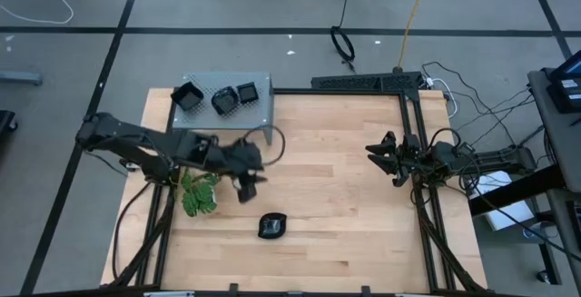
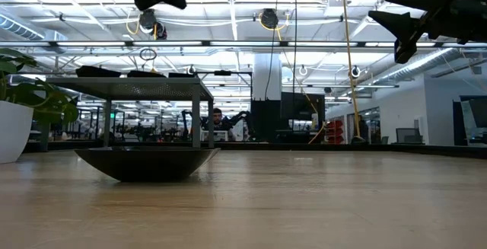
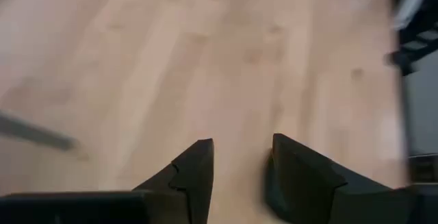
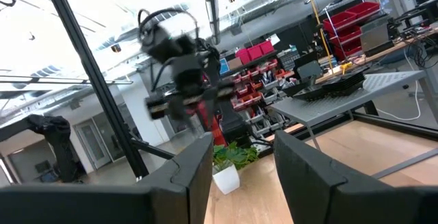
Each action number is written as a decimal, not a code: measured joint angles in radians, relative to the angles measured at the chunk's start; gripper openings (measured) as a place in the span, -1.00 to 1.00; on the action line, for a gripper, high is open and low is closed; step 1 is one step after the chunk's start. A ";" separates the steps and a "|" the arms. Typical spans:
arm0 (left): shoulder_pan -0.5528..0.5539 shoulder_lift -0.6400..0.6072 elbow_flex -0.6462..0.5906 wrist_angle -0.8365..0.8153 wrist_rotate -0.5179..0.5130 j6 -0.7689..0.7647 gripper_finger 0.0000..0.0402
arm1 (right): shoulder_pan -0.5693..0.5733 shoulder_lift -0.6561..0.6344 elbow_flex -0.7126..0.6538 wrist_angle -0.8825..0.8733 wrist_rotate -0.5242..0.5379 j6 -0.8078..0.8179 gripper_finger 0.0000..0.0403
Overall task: Pick & Place Mini shaped plates
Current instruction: Stack the leaf shaped plate on top of the leaf shaped plate on the shelf
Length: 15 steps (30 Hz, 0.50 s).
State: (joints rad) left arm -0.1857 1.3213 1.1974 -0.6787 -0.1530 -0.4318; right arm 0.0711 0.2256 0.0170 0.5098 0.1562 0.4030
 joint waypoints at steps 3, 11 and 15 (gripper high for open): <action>-0.068 0.028 -0.052 0.119 0.000 -0.066 -0.24 | 0.000 0.000 0.000 0.000 0.000 0.000 -0.29; -0.259 0.194 -0.092 0.200 -0.001 -0.082 -0.21 | 0.000 0.000 0.000 -0.018 0.000 0.000 -0.29; -0.346 0.305 -0.091 0.235 -0.002 0.094 -0.21 | 0.000 0.000 0.000 -0.022 0.000 0.000 -0.29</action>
State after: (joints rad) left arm -0.5316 1.6266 1.1064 -0.4434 -0.1550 -0.3381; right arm 0.0708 0.2259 0.0174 0.4873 0.1562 0.4030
